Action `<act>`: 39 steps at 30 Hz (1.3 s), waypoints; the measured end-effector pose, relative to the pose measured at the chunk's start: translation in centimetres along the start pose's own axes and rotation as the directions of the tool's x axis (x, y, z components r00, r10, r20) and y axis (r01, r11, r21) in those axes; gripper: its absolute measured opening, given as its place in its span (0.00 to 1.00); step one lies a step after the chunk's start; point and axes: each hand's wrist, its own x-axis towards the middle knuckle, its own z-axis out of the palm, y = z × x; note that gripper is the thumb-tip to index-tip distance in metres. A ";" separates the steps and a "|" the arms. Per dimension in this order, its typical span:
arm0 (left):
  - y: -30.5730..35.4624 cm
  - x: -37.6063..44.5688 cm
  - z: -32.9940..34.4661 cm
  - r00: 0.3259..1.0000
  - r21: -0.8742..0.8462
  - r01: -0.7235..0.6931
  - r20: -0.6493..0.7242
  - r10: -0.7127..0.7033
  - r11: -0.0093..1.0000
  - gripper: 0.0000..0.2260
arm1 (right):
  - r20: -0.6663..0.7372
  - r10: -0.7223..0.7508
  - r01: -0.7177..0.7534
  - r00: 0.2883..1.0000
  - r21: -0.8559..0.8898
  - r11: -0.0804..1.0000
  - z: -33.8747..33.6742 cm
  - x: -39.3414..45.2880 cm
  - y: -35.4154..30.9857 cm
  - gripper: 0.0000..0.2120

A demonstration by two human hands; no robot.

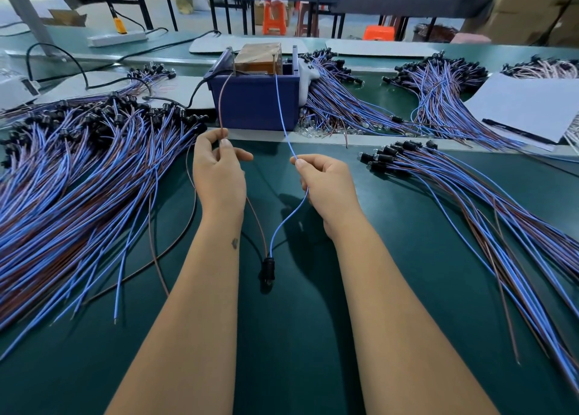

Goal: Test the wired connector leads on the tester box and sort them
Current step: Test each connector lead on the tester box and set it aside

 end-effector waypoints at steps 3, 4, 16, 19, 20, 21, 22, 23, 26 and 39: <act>0.0 0.0 0.1 1.000 0.004 -0.001 0.009 0.001 1.000 0.07 | 0.002 -0.001 0.001 1.000 -0.002 1.000 0.0 -0.1 -0.1 0.07; 0.0 0.0 0.1 1.000 0.007 0.000 0.012 0.000 1.000 0.07 | 0.003 -0.001 0.001 1.000 -0.005 1.000 0.0 -0.1 -0.1 0.07; -0.1 0.3 0.1 1.000 0.022 0.015 0.003 -0.015 1.000 0.07 | 0.015 0.001 0.000 1.000 -0.027 1.000 -0.1 0.0 0.0 0.07; -0.2 0.3 0.1 1.000 0.032 0.008 0.009 -0.008 0.999 0.07 | 0.012 0.005 -0.005 1.000 -0.034 0.999 -0.1 0.1 0.0 0.08; -0.2 0.2 0.1 1.000 0.034 0.008 0.013 -0.009 0.999 0.07 | 0.012 0.003 -0.002 1.000 -0.033 0.999 -0.1 0.1 0.1 0.08; -0.2 0.2 0.1 1.000 0.036 0.010 0.017 -0.011 0.999 0.07 | 0.013 0.000 0.000 1.000 -0.032 0.999 -0.1 0.1 0.1 0.08; -0.3 0.3 0.1 1.000 0.036 0.012 0.020 -0.013 0.999 0.07 | 0.015 -0.001 0.002 1.000 -0.031 1.000 -0.1 0.1 0.1 0.08; -0.3 0.3 0.1 1.000 0.037 0.014 0.023 -0.015 0.999 0.07 | 0.017 0.000 0.001 1.000 -0.029 1.000 -0.1 0.1 0.1 0.08; -0.3 0.3 0.2 1.000 0.042 0.011 0.026 -0.012 0.999 0.07 | 0.018 0.009 -0.008 1.000 -0.031 0.999 -0.1 0.1 0.0 0.08; 0.3 -0.4 1.1 0.974 0.075 0.083 0.203 -0.097 0.994 0.07 | 0.045 -0.154 0.153 0.987 0.023 0.988 -0.1 -0.5 -0.8 0.09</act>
